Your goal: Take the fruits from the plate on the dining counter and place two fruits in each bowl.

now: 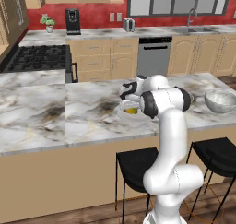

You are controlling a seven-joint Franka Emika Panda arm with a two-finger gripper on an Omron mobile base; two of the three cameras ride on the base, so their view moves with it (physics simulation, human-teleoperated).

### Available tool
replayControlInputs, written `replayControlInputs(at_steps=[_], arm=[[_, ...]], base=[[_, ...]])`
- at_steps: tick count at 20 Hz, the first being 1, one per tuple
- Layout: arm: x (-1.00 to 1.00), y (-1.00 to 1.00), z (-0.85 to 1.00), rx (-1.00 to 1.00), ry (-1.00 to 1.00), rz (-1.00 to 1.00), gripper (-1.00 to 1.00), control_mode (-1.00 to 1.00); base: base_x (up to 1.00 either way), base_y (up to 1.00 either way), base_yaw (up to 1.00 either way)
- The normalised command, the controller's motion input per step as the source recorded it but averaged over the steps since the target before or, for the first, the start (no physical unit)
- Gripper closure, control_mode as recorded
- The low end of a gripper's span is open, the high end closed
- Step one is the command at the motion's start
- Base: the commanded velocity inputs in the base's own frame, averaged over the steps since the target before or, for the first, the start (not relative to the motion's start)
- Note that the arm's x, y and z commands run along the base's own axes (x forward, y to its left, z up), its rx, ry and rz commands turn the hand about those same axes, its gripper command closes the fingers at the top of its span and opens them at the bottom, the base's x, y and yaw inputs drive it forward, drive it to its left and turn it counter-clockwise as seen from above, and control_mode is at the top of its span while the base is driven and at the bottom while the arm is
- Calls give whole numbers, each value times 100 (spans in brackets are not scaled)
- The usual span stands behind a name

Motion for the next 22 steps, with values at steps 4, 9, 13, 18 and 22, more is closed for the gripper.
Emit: replayControlInputs(at_steps=[4,9,13,18,22], arm=[[6,2,-31,0,4,0,100,-100],[-60,-36,23,3,0,-1,100,-100],[-95,-22,85,4,0,-7,100,-100],[-100,0,80,0,0,-18,100,-100],[-100,10,70,0,0,-20,100,-100]], base=[[0,0,0],[0,0,0],[0,0,0],[0,0,0],[0,0,0]])
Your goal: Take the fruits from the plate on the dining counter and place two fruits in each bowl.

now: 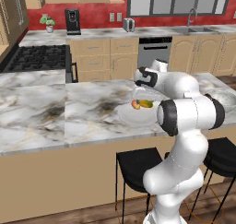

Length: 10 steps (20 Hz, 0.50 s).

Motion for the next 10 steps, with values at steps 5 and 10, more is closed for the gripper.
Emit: replayControlInputs(at_steps=[5,10], arm=[[-99,23,48,-8,-1,-14,100,-100],[-62,18,28,-18,-7,-13,100,-100]], base=[[0,0,0],[0,0,0]])
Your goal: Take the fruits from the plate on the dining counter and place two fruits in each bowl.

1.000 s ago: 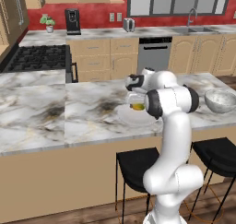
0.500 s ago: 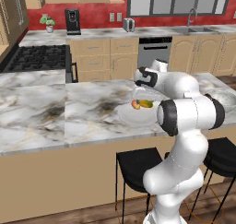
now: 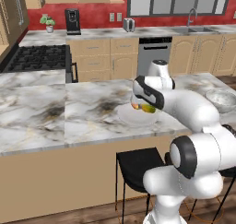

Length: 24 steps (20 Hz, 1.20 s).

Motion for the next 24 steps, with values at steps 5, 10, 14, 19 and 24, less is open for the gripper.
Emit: replayControlInputs(at_steps=[5,10,14,19,24], arm=[[-41,-11,28,-5,0,-16,100,-100],[-5,-42,26,3,1,-9,100,-100],[0,-48,21,7,1,-9,100,-100],[0,-5,2,0,0,-1,100,100],[0,0,0,0,0,0,100,100]], base=[[0,0,0],[0,0,0],[0,0,0],[-16,-3,0],[-71,-75,0]])
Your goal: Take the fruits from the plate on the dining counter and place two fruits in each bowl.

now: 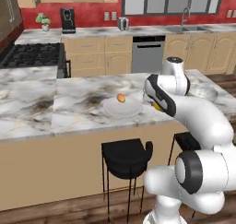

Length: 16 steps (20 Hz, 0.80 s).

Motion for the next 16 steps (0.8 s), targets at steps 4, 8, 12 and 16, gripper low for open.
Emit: replayControlInputs(at_steps=[4,8,12,16], arm=[[0,0,0,0,0,0,100,100],[0,0,0,0,0,0,100,100],[0,0,0,0,0,0,100,100],[0,0,0,0,0,0,100,100]], base=[[6,-100,0],[41,-70,0],[45,-56,0],[55,-62,0]])
